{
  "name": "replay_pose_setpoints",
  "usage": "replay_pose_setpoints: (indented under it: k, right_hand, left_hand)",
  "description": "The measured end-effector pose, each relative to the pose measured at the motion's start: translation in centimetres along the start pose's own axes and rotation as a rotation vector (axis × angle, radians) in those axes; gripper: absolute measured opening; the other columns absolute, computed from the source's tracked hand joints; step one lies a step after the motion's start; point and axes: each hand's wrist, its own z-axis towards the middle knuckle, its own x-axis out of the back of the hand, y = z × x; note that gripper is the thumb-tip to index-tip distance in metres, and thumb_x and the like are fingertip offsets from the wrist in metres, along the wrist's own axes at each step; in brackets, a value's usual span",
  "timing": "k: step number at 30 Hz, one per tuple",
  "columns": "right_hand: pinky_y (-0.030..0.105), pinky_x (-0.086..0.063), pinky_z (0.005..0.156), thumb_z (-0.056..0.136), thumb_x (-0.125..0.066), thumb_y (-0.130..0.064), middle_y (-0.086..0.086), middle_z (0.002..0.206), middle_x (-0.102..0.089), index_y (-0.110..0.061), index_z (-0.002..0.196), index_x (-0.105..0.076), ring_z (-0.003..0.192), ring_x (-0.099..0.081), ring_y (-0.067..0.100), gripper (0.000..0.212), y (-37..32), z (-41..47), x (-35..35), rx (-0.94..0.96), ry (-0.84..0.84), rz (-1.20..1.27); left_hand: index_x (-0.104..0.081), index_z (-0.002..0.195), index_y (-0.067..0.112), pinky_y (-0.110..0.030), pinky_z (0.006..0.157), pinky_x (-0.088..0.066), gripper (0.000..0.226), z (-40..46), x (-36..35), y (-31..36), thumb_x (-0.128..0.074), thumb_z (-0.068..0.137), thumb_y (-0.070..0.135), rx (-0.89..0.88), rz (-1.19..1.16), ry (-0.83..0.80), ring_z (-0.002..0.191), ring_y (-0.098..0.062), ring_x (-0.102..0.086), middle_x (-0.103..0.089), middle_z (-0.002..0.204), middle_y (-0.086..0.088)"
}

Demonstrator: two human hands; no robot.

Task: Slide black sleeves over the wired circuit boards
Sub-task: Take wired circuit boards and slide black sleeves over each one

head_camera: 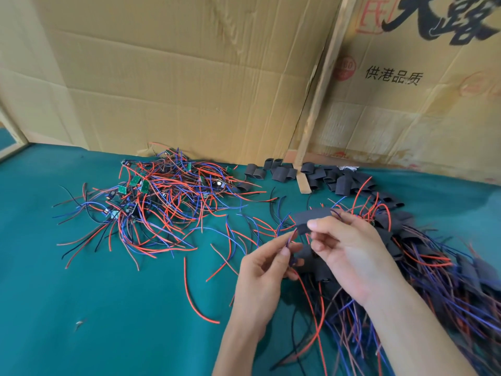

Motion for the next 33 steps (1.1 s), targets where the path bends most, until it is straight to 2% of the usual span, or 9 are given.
replay_pose_setpoints:
  k: [3,6,10,15,17,21,23,26,33]
  right_hand:
    - [0.021,-0.044,0.049,0.056,-0.08,0.002,0.002,0.066,-0.052,-0.02,0.057,-0.063,0.06,-0.053,0.013,0.027,0.6,-0.4,-0.3,-0.039,-0.037,0.14]
    - [0.019,-0.041,0.05,0.054,-0.078,-0.003,-0.002,0.065,-0.054,-0.018,0.061,-0.068,0.058,-0.051,0.008,0.019,1.2,-0.7,-0.9,-0.03,-0.079,0.153]
    - [0.019,-0.035,0.045,0.052,-0.078,-0.006,0.004,0.069,-0.056,-0.002,0.09,-0.075,0.054,-0.047,0.008,0.039,1.1,-0.8,-1.4,-0.011,-0.064,0.003]
    - [0.021,-0.035,0.048,0.074,-0.074,0.002,0.009,0.076,-0.062,-0.002,0.093,-0.079,0.058,-0.047,0.011,0.02,1.2,-0.9,-1.2,0.023,-0.094,-0.207]
    - [0.02,-0.038,0.048,0.077,-0.074,0.002,0.011,0.077,-0.064,-0.004,0.087,-0.079,0.058,-0.049,0.011,0.013,1.2,-0.8,-1.2,0.033,-0.069,-0.195]
    - [0.027,-0.04,0.055,0.077,-0.077,-0.001,0.008,0.07,-0.064,-0.008,0.08,-0.08,0.059,-0.052,0.015,0.009,1.2,-0.4,-1.2,0.129,0.055,-0.27]
    - [0.029,-0.041,0.058,0.076,-0.077,-0.002,0.008,0.067,-0.064,-0.008,0.082,-0.08,0.061,-0.052,0.018,0.009,1.2,-0.3,-1.2,0.157,0.069,-0.309]
    - [0.024,-0.046,0.054,0.077,-0.076,0.0,0.009,0.069,-0.066,-0.008,0.084,-0.081,0.062,-0.057,0.015,0.012,1.1,-0.5,-1.2,0.136,0.029,-0.32]
    - [0.02,-0.05,0.053,0.075,-0.08,-0.008,0.007,0.074,-0.073,-0.008,0.082,-0.081,0.063,-0.062,0.015,0.006,0.5,-0.8,-0.7,0.079,0.047,-0.313]
  left_hand:
    - [-0.077,0.11,0.023,-0.027,0.073,-0.052,0.033,-0.1,-0.1,0.3,-0.055,0.098,0.001,0.011,-0.056,-0.044,0.087,-0.016,-0.07,-0.076,0.11,-0.007]
    - [-0.074,0.106,0.025,-0.026,0.071,-0.05,0.025,-0.1,0.1,0.2,-0.064,0.087,0.012,0.003,-0.164,-0.017,0.094,-0.02,-0.067,-0.074,0.111,-0.01]
    - [-0.071,0.095,0.013,-0.023,0.062,-0.051,0.018,0.0,0.6,0.3,-0.074,0.078,0.009,0.021,-0.324,0.055,0.074,-0.016,-0.065,-0.065,0.087,-0.007]
    - [-0.076,0.078,0.019,-0.023,0.052,-0.049,0.012,-0.1,0.9,0.5,-0.08,0.07,0.013,0.041,-0.264,0.094,0.066,-0.017,-0.066,-0.065,0.081,-0.006]
    - [-0.078,0.081,0.016,-0.024,0.057,-0.053,0.012,0.0,0.8,0.4,-0.08,0.07,0.013,0.042,-0.29,0.1,0.068,-0.017,-0.068,-0.07,0.081,-0.006]
    - [-0.078,0.097,0.007,-0.03,0.079,-0.056,0.031,0.2,0.7,0.0,-0.082,0.066,0.003,0.074,-0.305,0.084,0.088,-0.025,-0.067,-0.075,0.098,-0.015]
    - [-0.077,0.102,0.003,-0.027,0.075,-0.056,0.033,0.2,0.7,0.1,-0.084,0.07,0.0,0.06,-0.297,0.065,0.089,-0.024,-0.067,-0.075,0.104,-0.02]
    - [-0.078,0.102,0.003,-0.025,0.068,-0.054,0.034,0.2,0.9,0.1,-0.085,0.069,0.004,0.039,-0.271,0.083,0.083,-0.02,-0.068,-0.075,0.102,-0.021]
    - [-0.078,0.099,0.006,-0.033,0.072,-0.053,0.033,0.2,1.1,-0.3,-0.086,0.07,0.019,0.021,-0.189,0.083,0.082,-0.025,-0.065,-0.074,0.099,-0.024]
